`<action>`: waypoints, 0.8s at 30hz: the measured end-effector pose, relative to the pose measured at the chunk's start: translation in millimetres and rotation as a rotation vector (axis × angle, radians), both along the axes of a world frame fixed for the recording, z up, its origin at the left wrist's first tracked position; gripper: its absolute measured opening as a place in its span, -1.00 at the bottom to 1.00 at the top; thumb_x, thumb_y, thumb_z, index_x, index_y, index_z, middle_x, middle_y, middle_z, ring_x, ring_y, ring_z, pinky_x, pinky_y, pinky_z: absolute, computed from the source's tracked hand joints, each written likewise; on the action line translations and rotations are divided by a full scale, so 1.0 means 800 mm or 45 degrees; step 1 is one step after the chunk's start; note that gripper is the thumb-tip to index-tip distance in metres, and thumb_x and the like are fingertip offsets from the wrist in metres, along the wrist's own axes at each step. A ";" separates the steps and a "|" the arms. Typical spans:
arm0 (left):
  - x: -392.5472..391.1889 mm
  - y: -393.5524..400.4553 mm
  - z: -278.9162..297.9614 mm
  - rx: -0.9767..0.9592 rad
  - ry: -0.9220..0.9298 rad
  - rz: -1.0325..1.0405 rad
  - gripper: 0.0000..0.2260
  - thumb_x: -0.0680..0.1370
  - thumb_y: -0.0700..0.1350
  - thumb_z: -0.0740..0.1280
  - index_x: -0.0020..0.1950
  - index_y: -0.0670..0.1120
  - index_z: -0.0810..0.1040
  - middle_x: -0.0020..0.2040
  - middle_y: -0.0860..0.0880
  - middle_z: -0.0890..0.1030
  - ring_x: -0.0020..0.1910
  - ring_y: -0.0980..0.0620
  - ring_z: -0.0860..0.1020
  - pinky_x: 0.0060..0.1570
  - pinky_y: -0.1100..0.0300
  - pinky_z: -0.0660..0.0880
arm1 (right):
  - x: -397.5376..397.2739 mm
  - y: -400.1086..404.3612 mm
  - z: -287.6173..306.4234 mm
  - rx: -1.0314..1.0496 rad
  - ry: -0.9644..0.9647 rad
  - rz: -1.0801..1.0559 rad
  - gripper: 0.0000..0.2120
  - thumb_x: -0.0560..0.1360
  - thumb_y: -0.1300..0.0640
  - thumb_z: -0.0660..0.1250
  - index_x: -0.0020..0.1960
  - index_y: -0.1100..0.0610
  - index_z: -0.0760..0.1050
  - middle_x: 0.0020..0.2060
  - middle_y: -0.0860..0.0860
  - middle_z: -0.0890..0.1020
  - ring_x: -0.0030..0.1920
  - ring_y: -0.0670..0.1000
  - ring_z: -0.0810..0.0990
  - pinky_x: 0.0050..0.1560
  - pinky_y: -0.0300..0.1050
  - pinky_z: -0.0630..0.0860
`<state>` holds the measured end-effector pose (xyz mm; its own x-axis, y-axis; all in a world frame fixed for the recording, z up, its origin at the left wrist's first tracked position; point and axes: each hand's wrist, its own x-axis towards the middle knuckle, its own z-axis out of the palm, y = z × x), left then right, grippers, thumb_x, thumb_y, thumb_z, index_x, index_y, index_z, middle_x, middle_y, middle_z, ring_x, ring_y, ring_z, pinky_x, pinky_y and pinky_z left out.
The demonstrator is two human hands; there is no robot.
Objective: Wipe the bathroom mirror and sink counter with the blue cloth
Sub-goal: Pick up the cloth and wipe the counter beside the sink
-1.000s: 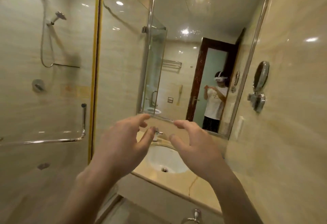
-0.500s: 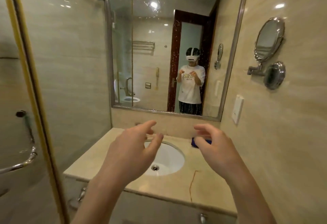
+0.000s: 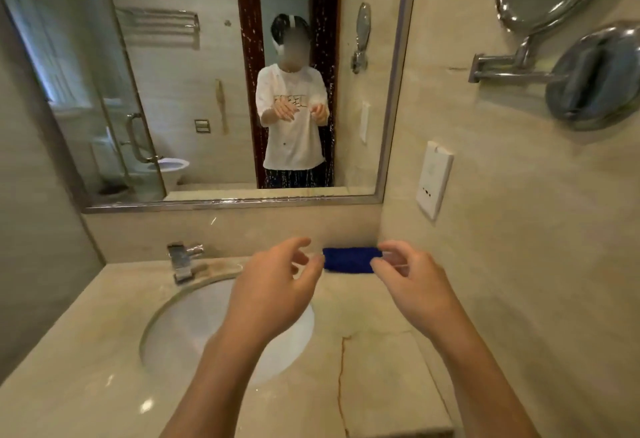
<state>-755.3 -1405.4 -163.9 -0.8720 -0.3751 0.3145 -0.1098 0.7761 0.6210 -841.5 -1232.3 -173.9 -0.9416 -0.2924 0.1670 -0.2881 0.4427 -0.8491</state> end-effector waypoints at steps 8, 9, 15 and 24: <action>-0.149 -0.062 -0.095 0.220 -0.193 0.054 -0.62 0.58 0.15 0.26 0.32 0.00 0.51 -0.23 0.16 0.57 -0.07 0.03 0.58 0.02 -0.02 0.56 | -0.100 -0.054 -0.087 -0.061 -0.264 -0.215 -0.75 0.53 0.03 0.32 0.20 0.01 0.51 -0.25 0.05 0.66 -0.18 -0.04 0.64 -0.15 -0.16 0.53; -0.173 -0.069 -0.106 0.252 -0.212 0.040 -0.63 0.58 0.15 0.27 0.32 0.00 0.51 -0.24 0.14 0.57 -0.08 0.02 0.57 0.02 -0.02 0.56 | -0.119 -0.063 -0.099 -0.066 -0.326 -0.241 -0.78 0.53 0.03 0.32 0.16 0.03 0.52 -0.27 0.04 0.66 -0.21 -0.05 0.63 -0.16 -0.16 0.53; -0.311 -0.116 -0.204 0.442 -0.462 0.017 -0.56 0.59 0.13 0.28 0.39 -0.06 0.40 -0.16 0.07 0.55 -0.08 -0.01 0.53 -0.10 0.11 0.43 | -0.252 -0.117 -0.187 -0.088 -0.649 -0.454 -0.92 0.54 0.15 0.31 -0.05 0.15 0.53 -0.28 0.04 0.59 -0.34 -0.05 0.53 -0.32 -0.19 0.46; -0.473 -0.139 -0.338 1.005 -0.597 0.045 -0.60 0.57 0.01 0.35 0.32 -0.17 0.44 0.23 -0.10 0.56 0.17 -0.17 0.54 0.06 0.07 0.48 | -0.407 -0.162 -0.312 -0.475 -0.999 -0.762 -0.69 0.55 0.15 0.36 0.22 0.21 0.38 -0.22 0.10 0.46 -0.23 -0.01 0.51 -0.14 -0.03 0.52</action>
